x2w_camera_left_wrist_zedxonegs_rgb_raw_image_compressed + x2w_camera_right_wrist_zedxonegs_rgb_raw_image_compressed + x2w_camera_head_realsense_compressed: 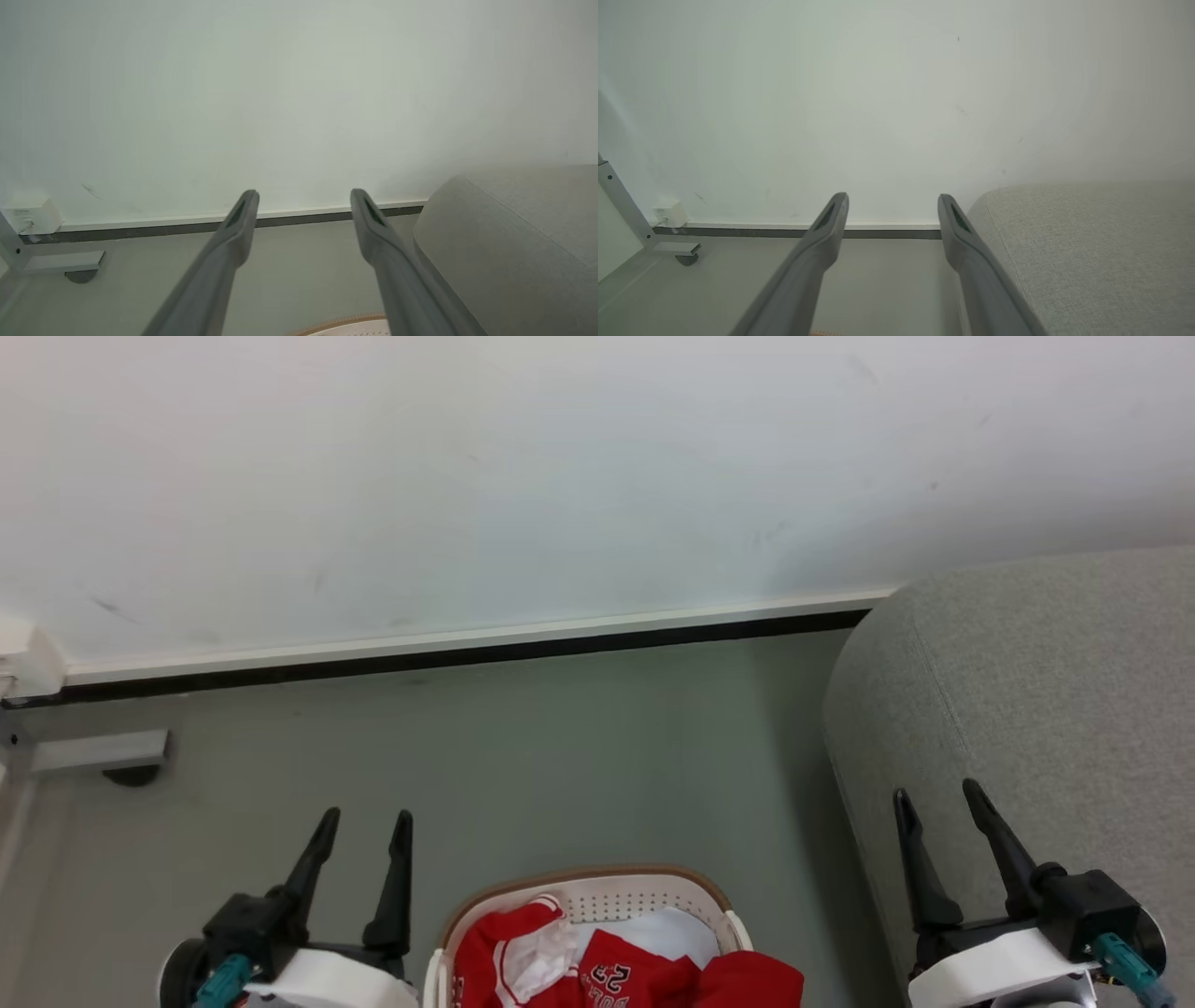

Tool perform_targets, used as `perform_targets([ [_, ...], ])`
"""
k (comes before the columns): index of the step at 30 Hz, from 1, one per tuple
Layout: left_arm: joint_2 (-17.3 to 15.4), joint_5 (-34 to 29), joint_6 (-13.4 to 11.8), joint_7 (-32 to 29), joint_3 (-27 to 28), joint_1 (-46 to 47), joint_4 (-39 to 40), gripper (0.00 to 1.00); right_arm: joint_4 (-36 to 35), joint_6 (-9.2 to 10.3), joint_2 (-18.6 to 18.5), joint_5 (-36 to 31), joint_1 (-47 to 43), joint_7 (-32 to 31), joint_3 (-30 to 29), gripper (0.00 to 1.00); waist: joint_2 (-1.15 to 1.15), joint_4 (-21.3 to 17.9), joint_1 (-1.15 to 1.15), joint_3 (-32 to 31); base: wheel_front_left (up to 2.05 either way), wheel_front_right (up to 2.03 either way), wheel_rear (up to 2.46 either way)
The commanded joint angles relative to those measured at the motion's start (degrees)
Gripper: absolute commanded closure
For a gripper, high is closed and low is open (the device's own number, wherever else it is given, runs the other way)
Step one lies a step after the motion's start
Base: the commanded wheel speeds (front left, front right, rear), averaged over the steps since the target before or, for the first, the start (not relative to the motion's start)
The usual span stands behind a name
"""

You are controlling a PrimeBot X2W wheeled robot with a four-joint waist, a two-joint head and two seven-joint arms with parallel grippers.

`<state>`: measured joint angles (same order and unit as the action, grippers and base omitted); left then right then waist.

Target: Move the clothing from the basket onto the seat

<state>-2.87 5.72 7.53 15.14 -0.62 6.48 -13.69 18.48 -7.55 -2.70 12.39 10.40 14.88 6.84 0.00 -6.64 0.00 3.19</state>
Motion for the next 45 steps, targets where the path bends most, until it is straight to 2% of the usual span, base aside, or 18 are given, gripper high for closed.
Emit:
perform_targets([
  [1, -0.3, 0.5, 0.0, 0.0, -0.3, 1.1, -0.9, 0.00, -0.5, 0.12, -0.1, 1.0, 0.8, 0.2, -0.6, 0.00, 0.00, -1.9, 0.00, 1.8, 0.00, 0.00, 0.00],
  [7, -1.9, -0.4, 0.0, 0.0, -2.7, 3.5, -6.6, 0.00, -2.1, 0.13, -0.1, 3.7, 1.6, 0.2, -1.2, 0.00, 0.00, -6.3, 0.00, 5.5, 0.00, 0.00, 0.00],
  [14, -5.2, 0.2, 0.0, 0.0, -8.6, 8.7, -19.6, 0.00, -3.6, 0.12, -0.1, 4.5, 2.7, 0.2, -1.7, 0.00, 0.00, -11.0, 0.00, 10.6, 0.00, 0.00, 0.00],
  [20, -7.6, 6.7, 0.0, -2.9, -18.4, 15.2, -32.5, 0.00, -5.1, 0.12, -0.1, 5.8, 3.9, 0.2, -1.5, 0.00, 0.00, -14.4, 0.00, 16.1, 0.00, 0.00, 0.00],
  [27, -11.4, 14.4, 0.0, -10.2, -29.7, 21.8, -40.6, 0.00, -6.8, 0.12, -0.1, 8.0, 5.3, 0.2, -0.8, 0.00, 0.00, -17.6, 0.00, 22.5, 0.00, 0.00, 0.00],
  [35, -15.6, 23.8, 0.0, -18.4, -37.8, 27.2, -44.5, 0.00, -8.8, 0.12, -0.1, 11.9, 7.4, 0.2, 0.4, 0.00, 0.00, -21.0, 0.00, 30.1, 0.00, 0.00, 0.00],
  [37, -17.3, 25.6, 0.0, -20.1, -39.8, 28.3, -44.4, 0.00, -9.5, 0.12, -0.1, 15.0, 8.0, 0.2, 1.1, 0.00, 0.00, -22.0, 0.00, 32.0, 0.00, 0.00, 0.00],
  [45, -21.7, 33.2, 0.0, -26.3, -46.3, 29.8, -42.1, 0.00, -11.5, 0.13, -0.1, 18.0, 8.7, 0.2, 2.3, 0.00, 0.00, -24.9, 0.00, 36.9, 0.00, 0.00, 0.00],
])
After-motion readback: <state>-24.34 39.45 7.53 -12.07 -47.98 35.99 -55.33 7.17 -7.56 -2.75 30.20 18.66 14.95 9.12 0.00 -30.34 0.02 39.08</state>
